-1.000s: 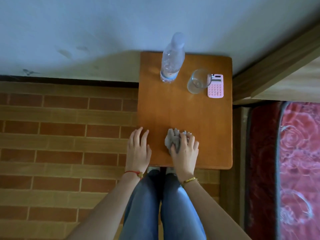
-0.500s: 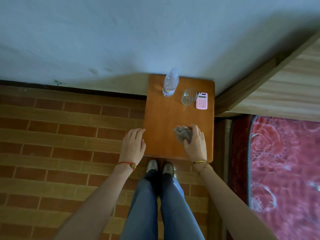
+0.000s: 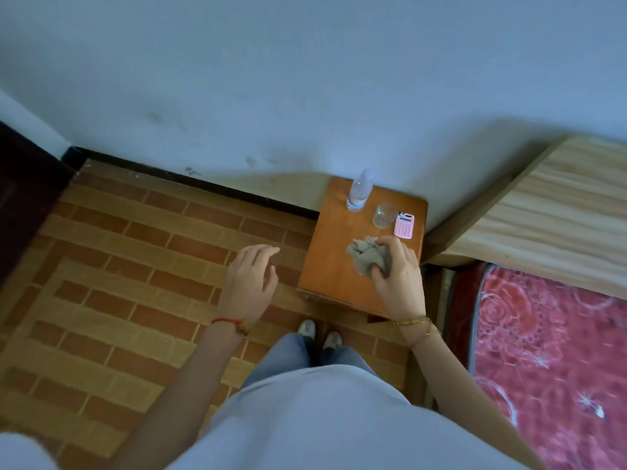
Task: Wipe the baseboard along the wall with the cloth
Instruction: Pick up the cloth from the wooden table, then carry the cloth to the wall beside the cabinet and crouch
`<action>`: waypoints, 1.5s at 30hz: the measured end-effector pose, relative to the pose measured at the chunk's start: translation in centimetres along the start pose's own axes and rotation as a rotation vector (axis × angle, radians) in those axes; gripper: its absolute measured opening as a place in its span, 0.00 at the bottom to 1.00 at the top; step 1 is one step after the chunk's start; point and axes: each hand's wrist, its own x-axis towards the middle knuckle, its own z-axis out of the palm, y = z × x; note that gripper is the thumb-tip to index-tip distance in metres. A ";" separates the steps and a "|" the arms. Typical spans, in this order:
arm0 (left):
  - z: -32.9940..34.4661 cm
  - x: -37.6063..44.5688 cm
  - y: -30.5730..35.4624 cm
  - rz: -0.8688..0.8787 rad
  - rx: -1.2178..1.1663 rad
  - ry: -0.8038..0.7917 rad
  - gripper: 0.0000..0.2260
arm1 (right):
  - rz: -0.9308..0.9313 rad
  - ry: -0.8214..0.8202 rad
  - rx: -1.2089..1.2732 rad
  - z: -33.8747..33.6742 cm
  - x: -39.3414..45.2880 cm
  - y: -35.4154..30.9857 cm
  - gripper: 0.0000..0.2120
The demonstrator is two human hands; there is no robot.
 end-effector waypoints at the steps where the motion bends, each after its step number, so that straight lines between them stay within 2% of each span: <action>1: -0.5 -0.9 0.1 -0.010 0.000 0.017 0.14 | -0.014 -0.006 0.007 -0.2 -0.1 -0.4 0.19; 6: -2.8 -4.8 0.4 -0.108 0.000 0.116 0.14 | -0.108 -0.046 0.008 -0.1 -0.2 -2.4 0.17; 11: -5.4 -8.6 0.4 -0.280 -0.019 0.210 0.14 | -0.235 -0.136 0.032 1.1 0.1 -5.3 0.19; 20: -10.4 -19.5 -2.9 -0.600 -0.014 0.456 0.14 | -0.506 -0.361 0.045 7.7 -1.7 -15.0 0.16; 25: -13.6 -28.1 -6.1 -0.774 -0.008 0.571 0.15 | -0.626 -0.490 0.060 13.7 -6.3 -22.1 0.13; 32: -19.4 -41.8 -10.4 -0.999 0.099 0.683 0.15 | -0.716 -0.739 0.224 22.8 -16.4 -33.4 0.12; 36: -21.3 -48.1 -12.4 -1.088 0.164 0.741 0.14 | -0.823 -0.839 0.250 26.4 -21.2 -39.4 0.16; 39: -22.1 -51.6 -14.1 -1.172 0.164 0.783 0.14 | -0.870 -0.929 0.348 28.0 -24.2 -43.5 0.12; 45: -24.0 -55.8 -18.5 -1.268 0.177 0.866 0.12 | -0.980 -1.026 0.213 35.8 -27.8 -48.9 0.18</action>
